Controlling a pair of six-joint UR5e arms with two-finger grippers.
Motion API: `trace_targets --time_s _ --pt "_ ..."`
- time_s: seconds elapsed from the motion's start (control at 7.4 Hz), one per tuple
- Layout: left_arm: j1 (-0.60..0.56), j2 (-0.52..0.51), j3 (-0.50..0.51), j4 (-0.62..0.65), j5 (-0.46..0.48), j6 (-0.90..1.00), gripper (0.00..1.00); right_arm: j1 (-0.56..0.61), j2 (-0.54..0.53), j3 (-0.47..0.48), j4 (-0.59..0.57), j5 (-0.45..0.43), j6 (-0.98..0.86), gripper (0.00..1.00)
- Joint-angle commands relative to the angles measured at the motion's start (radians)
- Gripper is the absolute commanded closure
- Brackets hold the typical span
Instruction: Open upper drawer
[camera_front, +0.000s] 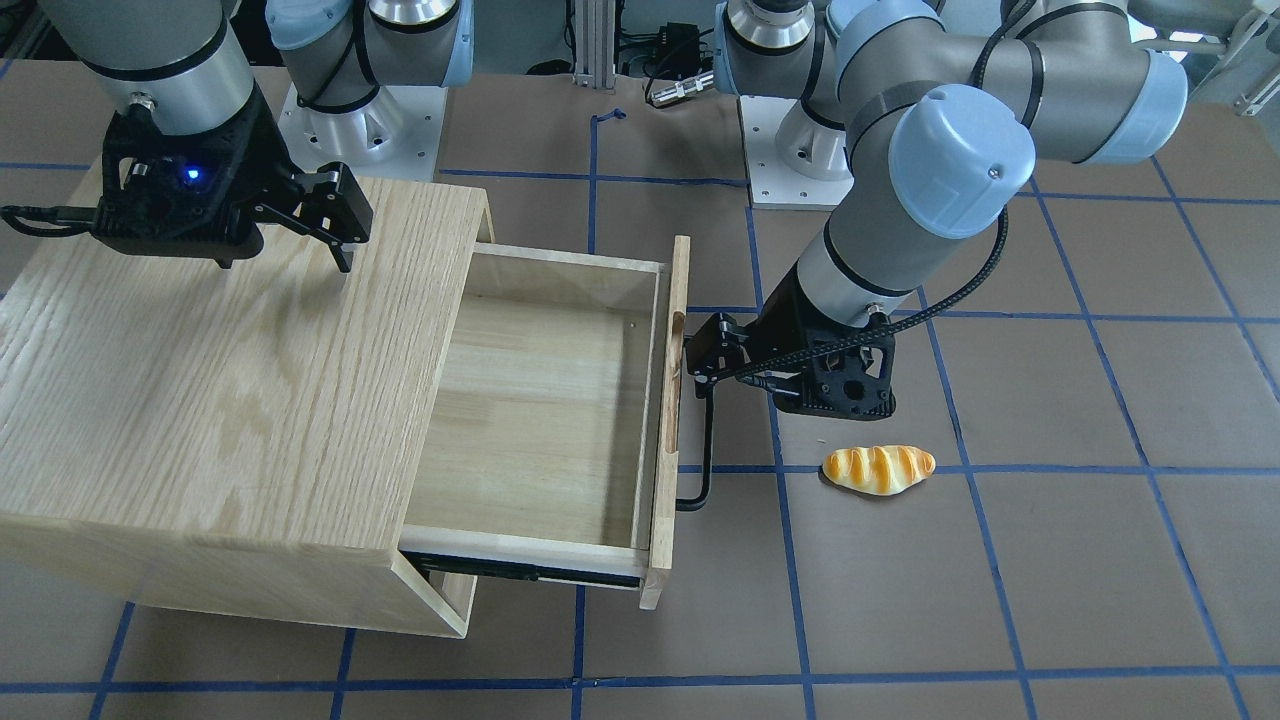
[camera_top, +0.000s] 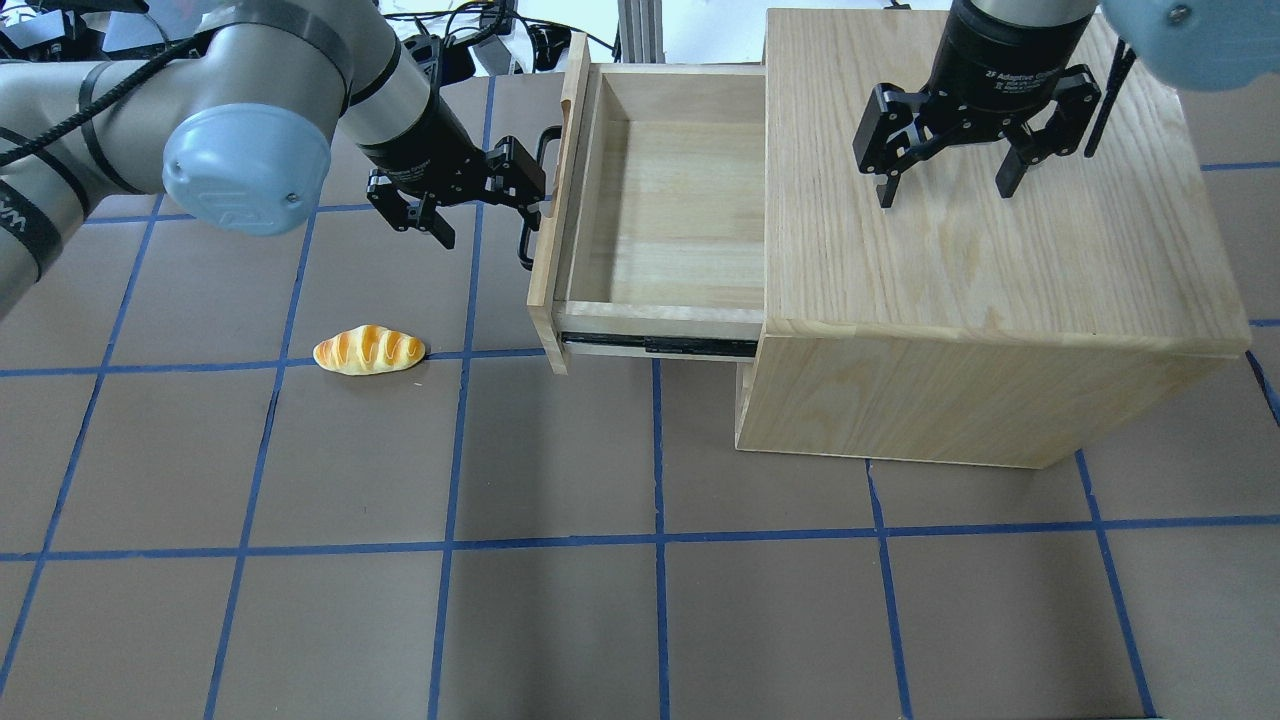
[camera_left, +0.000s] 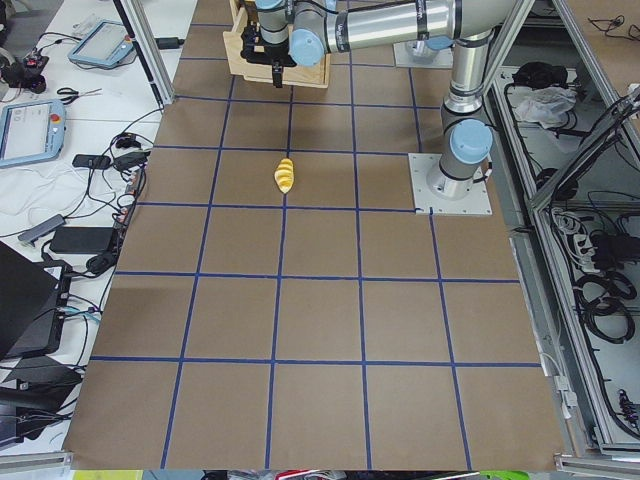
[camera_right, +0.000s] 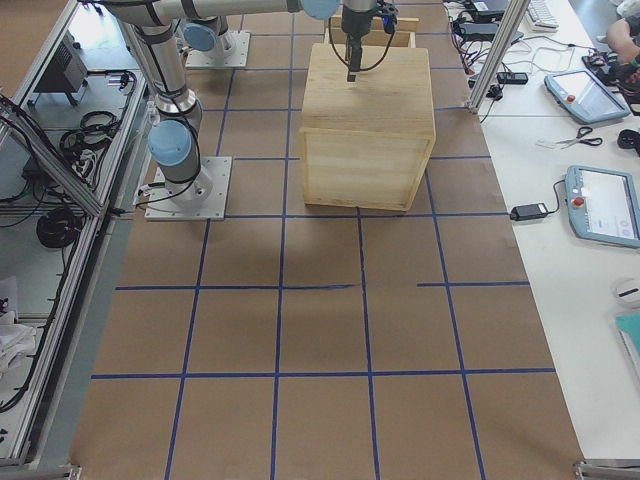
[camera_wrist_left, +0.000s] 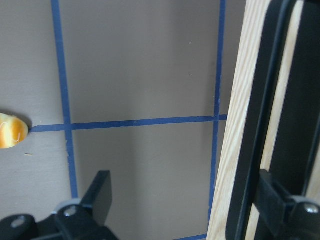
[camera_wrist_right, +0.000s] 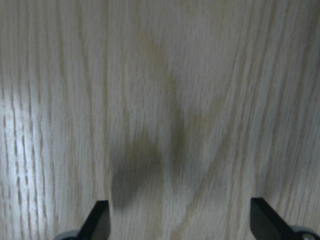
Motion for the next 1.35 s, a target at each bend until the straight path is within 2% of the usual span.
trace_targets --time_s 0.0,0.41,0.68,0.81,0.95,1.08,1.22 --pt "0.003 0.007 0.005 -0.008 0.015 0.001 0.00 0.000 0.000 0.000 0.000 0.000 0.000 0.00" --pt "0.005 0.056 0.020 -0.112 0.017 0.000 0.00 0.000 0.000 0.000 0.000 0.000 0.000 0.00" --pt "0.044 0.128 0.038 -0.204 0.070 0.001 0.00 0.000 0.000 0.000 0.000 0.000 -0.002 0.00" --pt "0.058 0.176 0.041 -0.234 0.128 0.001 0.00 0.000 0.000 0.000 0.000 0.000 0.000 0.00" --pt "0.058 0.203 0.040 -0.240 0.249 0.015 0.00 0.000 0.000 0.000 0.000 0.000 0.000 0.00" --pt "0.058 0.234 0.043 -0.260 0.294 0.032 0.00 0.000 0.000 0.000 0.000 0.000 0.000 0.00" --pt "0.058 0.260 0.041 -0.266 0.296 0.032 0.00 0.000 0.000 0.000 0.000 0.000 -0.002 0.00"
